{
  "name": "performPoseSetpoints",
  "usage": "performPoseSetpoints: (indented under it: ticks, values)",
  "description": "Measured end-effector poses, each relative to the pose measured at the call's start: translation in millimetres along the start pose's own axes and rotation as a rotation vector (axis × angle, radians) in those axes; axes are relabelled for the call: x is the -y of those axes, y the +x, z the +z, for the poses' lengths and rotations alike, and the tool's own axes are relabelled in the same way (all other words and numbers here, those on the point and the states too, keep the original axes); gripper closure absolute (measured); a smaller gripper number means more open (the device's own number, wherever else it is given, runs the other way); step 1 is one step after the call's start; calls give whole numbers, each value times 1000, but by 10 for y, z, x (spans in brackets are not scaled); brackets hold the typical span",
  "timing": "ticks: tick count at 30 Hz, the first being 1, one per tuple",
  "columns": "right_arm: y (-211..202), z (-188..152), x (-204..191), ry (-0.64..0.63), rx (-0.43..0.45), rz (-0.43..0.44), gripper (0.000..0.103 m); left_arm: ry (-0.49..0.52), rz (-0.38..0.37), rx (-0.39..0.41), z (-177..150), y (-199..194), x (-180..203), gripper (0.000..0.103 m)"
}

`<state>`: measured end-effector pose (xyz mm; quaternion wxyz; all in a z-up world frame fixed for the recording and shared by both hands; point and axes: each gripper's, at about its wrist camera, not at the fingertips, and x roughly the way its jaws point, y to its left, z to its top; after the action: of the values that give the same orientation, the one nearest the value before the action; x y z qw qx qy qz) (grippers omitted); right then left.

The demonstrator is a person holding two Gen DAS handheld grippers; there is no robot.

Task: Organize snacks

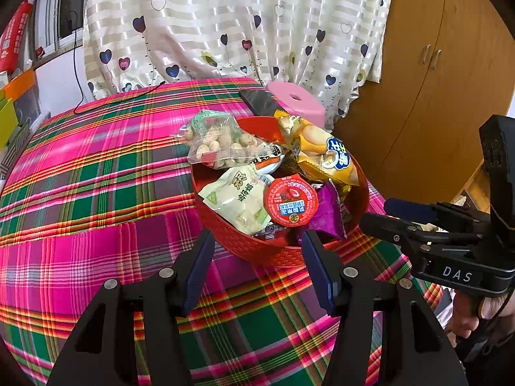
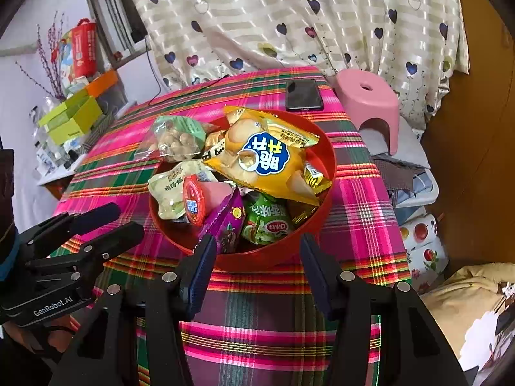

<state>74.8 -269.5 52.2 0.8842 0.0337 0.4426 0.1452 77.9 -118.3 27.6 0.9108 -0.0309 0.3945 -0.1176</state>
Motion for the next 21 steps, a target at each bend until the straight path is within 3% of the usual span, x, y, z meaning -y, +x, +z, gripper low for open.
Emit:
performPoseSetpoints:
  ticks: [21]
  values:
    - [34,-47,-59,-10,-14,15,50,11,1,3,5,-21,16,46]
